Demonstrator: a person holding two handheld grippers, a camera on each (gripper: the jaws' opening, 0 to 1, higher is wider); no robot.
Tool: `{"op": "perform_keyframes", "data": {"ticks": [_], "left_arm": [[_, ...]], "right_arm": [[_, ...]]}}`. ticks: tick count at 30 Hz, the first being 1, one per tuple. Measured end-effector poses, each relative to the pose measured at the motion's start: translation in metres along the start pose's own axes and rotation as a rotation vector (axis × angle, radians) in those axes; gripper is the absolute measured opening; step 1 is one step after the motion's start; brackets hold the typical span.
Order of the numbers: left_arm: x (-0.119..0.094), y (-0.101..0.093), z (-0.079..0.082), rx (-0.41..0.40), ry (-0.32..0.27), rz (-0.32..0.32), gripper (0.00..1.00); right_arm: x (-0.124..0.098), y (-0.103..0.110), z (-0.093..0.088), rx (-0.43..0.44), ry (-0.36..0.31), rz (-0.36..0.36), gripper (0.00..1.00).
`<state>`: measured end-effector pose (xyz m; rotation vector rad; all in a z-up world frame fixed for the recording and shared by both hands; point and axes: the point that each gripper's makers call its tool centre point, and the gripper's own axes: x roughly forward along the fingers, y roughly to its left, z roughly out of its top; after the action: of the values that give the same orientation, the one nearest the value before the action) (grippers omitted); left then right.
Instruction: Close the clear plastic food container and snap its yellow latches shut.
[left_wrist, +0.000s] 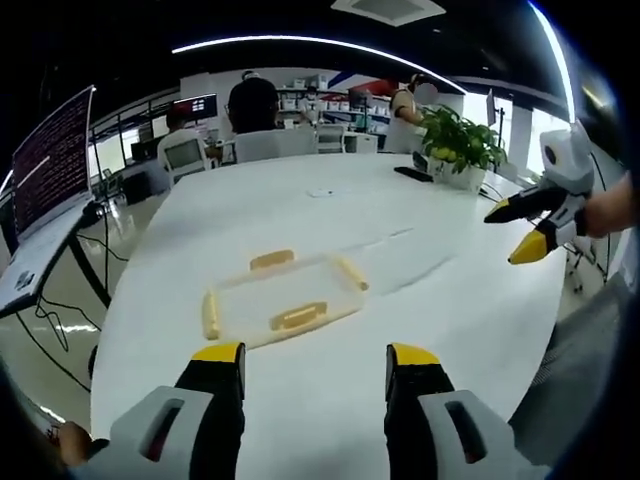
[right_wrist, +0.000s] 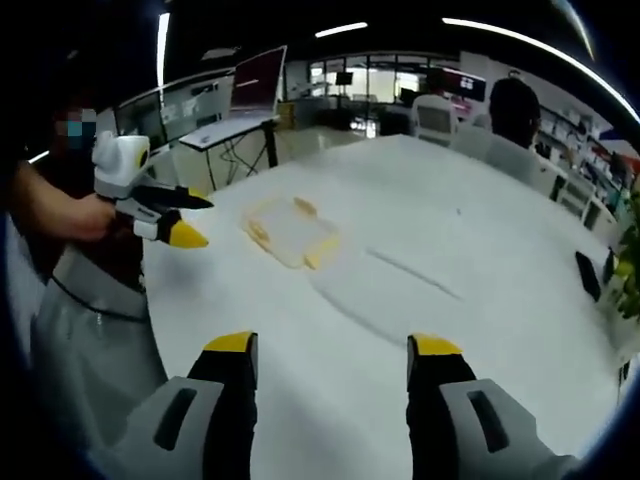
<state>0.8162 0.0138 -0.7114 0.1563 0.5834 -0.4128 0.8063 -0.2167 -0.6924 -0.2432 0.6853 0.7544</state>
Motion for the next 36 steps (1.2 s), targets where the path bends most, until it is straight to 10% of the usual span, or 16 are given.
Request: {"op": "perform_keyframes", "data": {"ticks": [17,36], "left_arm": [[0.014,0.027,0.011,0.187,0.053,-0.075,0.52],[0.02,0.045,0.039,0.411,0.097,-0.219,0.52]], "right_arm": [[0.032,0.003,0.06,-0.147,-0.008,0.128,0.57],[0.059,0.015,0.087,-0.313,0.032,0.237,0.56]]}}
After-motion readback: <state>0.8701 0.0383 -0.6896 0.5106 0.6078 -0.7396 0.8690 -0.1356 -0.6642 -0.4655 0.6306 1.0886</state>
